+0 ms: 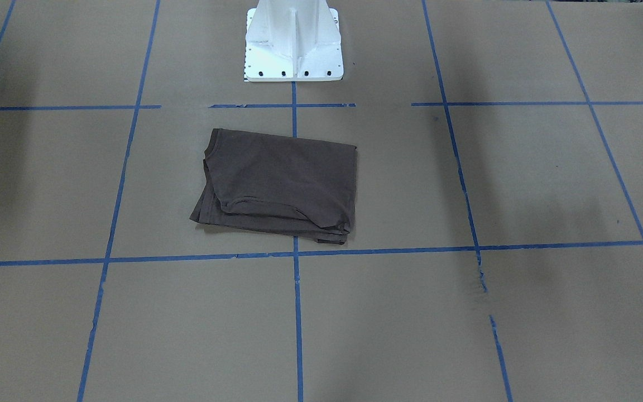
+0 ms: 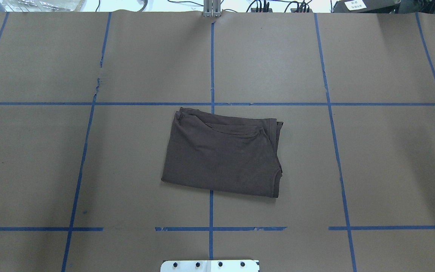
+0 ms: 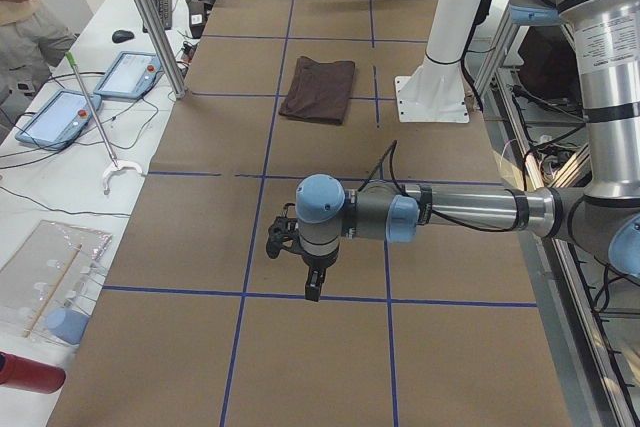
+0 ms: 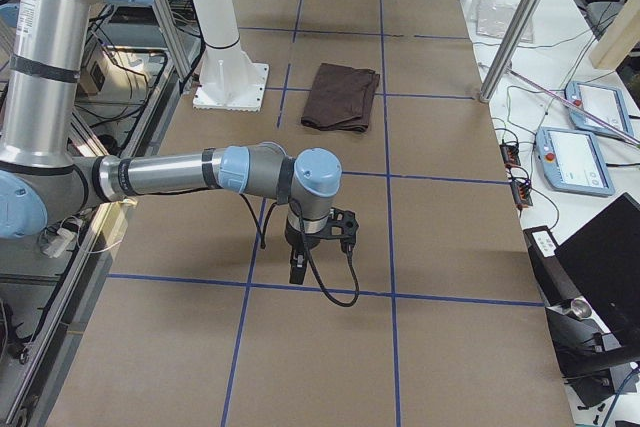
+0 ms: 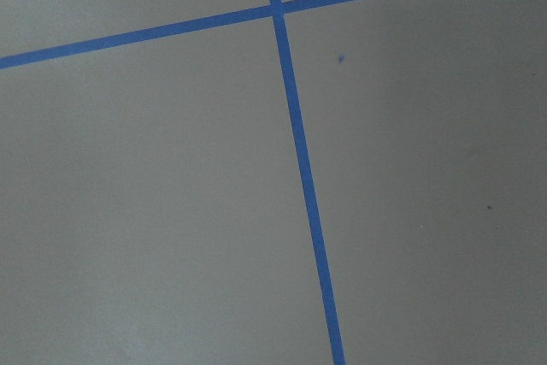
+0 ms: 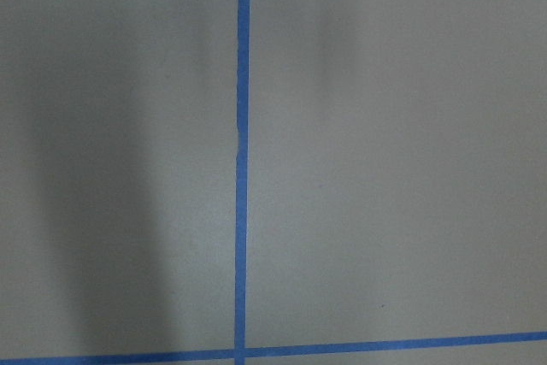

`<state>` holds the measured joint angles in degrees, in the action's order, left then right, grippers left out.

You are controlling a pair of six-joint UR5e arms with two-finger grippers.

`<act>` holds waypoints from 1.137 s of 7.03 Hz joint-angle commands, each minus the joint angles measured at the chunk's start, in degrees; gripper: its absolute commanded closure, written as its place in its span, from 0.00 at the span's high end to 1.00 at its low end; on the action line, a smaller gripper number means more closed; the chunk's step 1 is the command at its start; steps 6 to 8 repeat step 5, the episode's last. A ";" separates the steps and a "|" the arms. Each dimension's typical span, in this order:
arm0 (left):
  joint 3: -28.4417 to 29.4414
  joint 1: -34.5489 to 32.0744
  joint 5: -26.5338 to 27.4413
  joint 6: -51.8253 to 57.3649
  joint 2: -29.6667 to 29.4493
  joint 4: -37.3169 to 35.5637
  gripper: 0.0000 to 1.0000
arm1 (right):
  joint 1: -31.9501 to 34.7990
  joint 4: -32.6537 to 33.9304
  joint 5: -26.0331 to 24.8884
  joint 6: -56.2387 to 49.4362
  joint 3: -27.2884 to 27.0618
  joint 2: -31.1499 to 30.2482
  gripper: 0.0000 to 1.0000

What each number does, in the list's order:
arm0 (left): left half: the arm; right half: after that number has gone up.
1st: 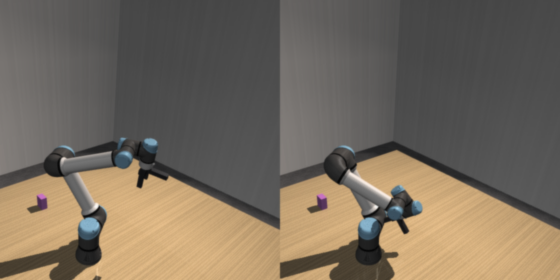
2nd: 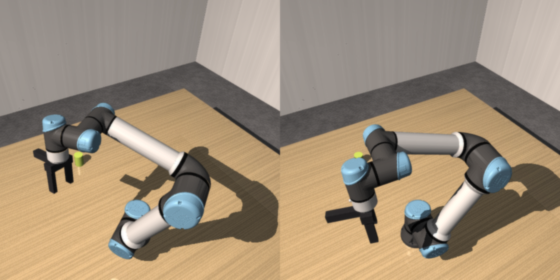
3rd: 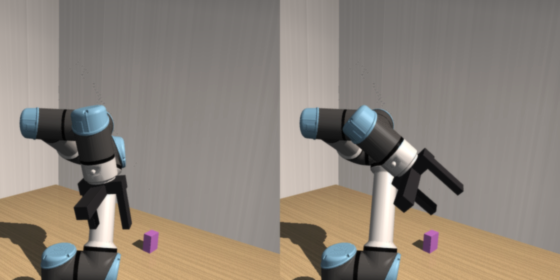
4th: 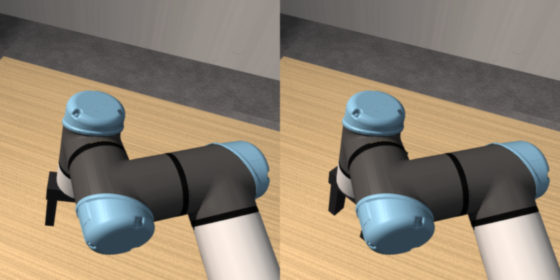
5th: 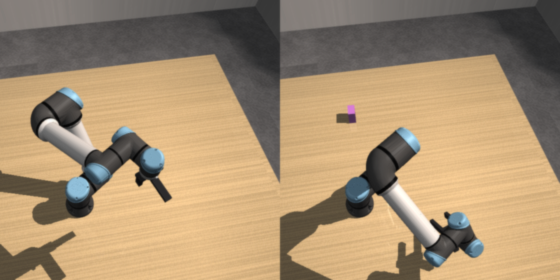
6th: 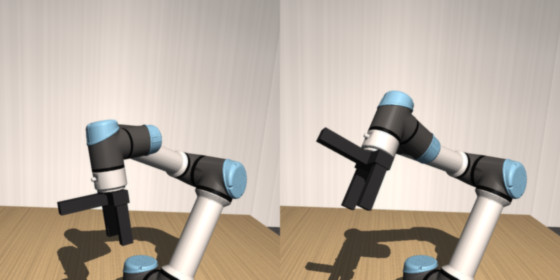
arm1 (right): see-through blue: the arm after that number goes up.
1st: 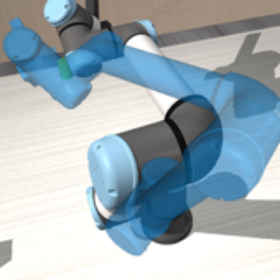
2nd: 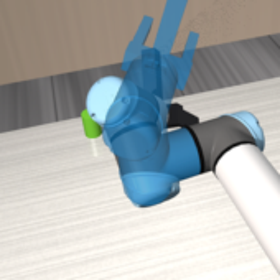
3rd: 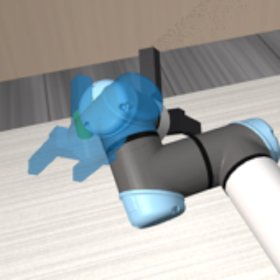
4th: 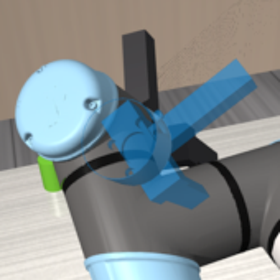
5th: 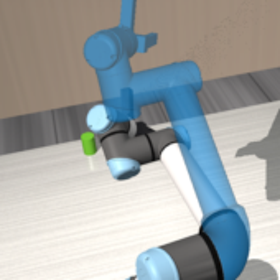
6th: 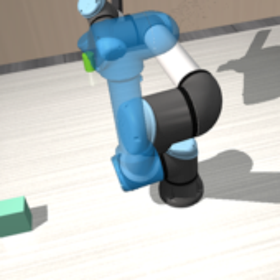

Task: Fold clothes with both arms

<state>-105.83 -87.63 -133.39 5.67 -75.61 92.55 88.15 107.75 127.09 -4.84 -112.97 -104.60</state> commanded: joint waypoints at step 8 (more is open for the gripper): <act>-0.08 -0.09 0.68 -0.13 0.38 -0.09 1.00 | 0.00 0.00 0.17 0.27 0.12 -0.08 1.00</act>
